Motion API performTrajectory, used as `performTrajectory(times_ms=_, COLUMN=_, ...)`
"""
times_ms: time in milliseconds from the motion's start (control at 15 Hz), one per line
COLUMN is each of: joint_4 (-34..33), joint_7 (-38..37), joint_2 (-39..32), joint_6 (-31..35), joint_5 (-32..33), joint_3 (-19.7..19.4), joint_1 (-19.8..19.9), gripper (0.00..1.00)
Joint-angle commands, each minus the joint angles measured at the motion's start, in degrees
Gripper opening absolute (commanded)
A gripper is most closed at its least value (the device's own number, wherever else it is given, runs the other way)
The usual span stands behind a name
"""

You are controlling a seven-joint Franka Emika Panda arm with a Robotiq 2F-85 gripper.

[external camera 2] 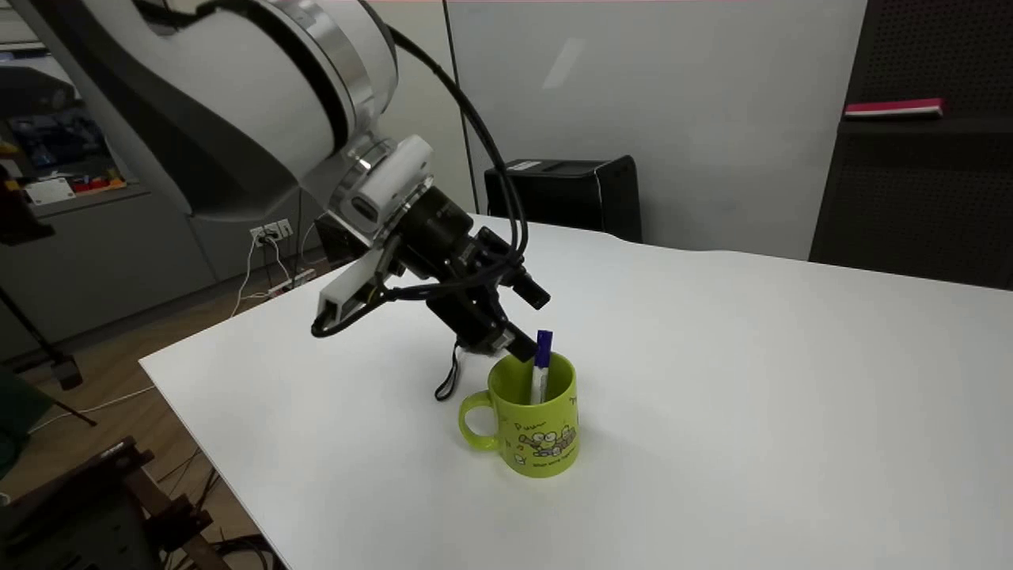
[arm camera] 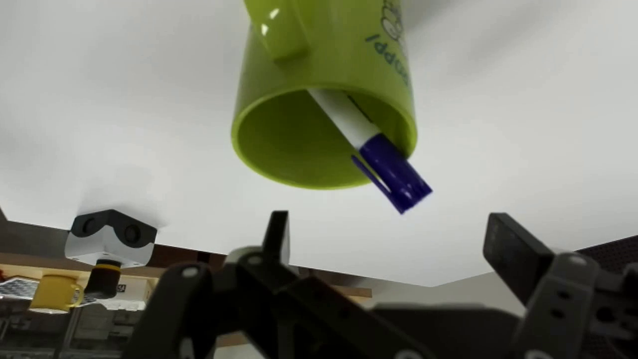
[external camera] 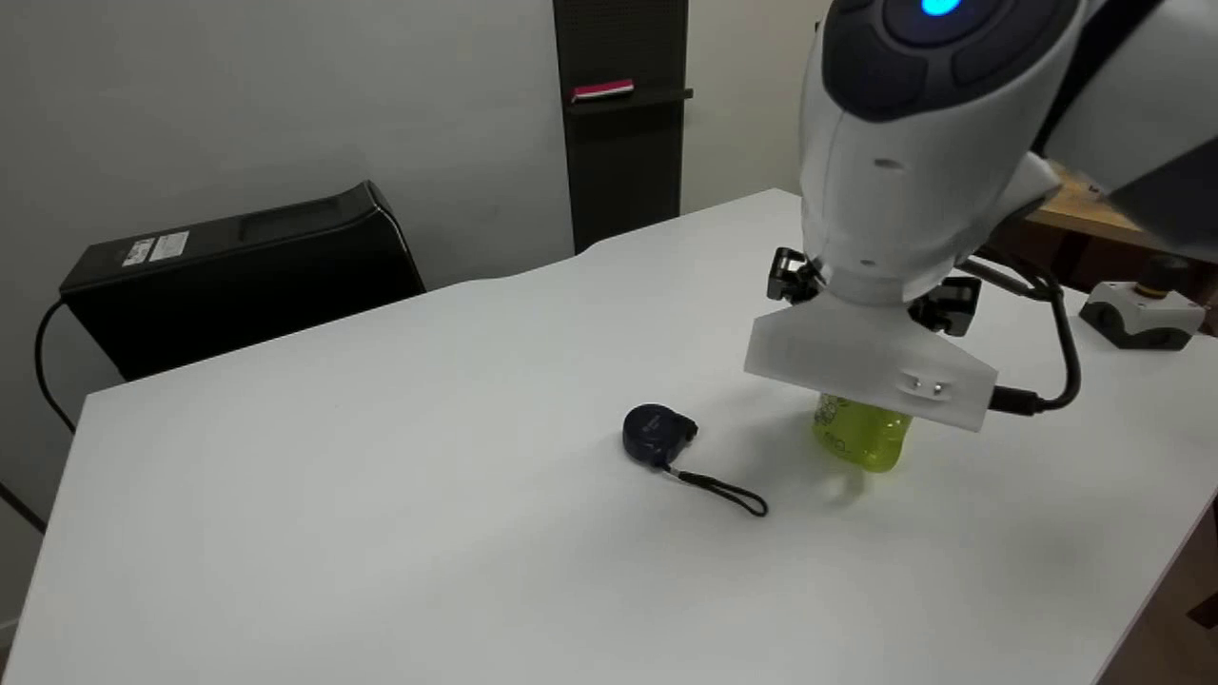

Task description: Place the blue pen inside the yellow mug

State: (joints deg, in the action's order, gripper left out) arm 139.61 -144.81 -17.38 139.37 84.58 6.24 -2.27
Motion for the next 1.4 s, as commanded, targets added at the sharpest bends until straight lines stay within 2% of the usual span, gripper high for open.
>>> performTrajectory(times_ms=0, joint_4=-2.71, joint_7=10.02, joint_2=1.49, joint_6=6.92, joint_5=-5.69, joint_3=-1.03, joint_1=2.54, gripper=1.0)
performTrajectory(times_ms=267, joint_4=-5.25, joint_7=28.29, joint_2=-0.9, joint_6=15.61, joint_5=-14.65, joint_3=-2.16, joint_1=5.42, gripper=1.0)
performTrajectory(times_ms=333, joint_4=-5.59, joint_7=33.12, joint_2=-1.51, joint_6=17.01, joint_5=-16.15, joint_3=0.35, joint_1=8.75, gripper=1.0)
performTrajectory(times_ms=467, joint_4=-6.12, joint_7=42.42, joint_2=-2.72, joint_6=19.03, joint_5=-19.63, joint_3=2.29, joint_1=11.86, gripper=1.0)
performTrajectory(times_ms=733, joint_4=-8.64, joint_7=60.93, joint_2=-4.23, joint_6=17.28, joint_5=-30.13, joint_3=6.87, joint_1=17.56, gripper=1.0)
performTrajectory(times_ms=867, joint_4=-10.69, joint_7=68.93, joint_2=-4.41, joint_6=15.68, joint_5=-35.77, joint_3=7.99, joint_1=19.01, gripper=1.0)
performTrajectory(times_ms=933, joint_4=-11.19, joint_7=74.78, joint_2=-3.91, joint_6=16.66, joint_5=-41.38, joint_3=2.48, joint_1=13.51, gripper=1.0)
performTrajectory(times_ms=1000, joint_4=-12.58, joint_7=77.38, joint_2=-4.66, joint_6=14.77, joint_5=-41.57, joint_3=8.57, joint_1=19.77, gripper=1.0)
performTrajectory(times_ms=1067, joint_4=-13.54, joint_7=82.68, joint_2=-4.91, joint_6=14.31, joint_5=-45.09, joint_3=8.96, joint_1=20.06, gripper=1.0)
performTrajectory(times_ms=1333, joint_4=-17.77, joint_7=101.27, joint_2=-6.51, joint_6=8.65, joint_5=-56.92, joint_3=14.59, joint_1=24.53, gripper=1.0)
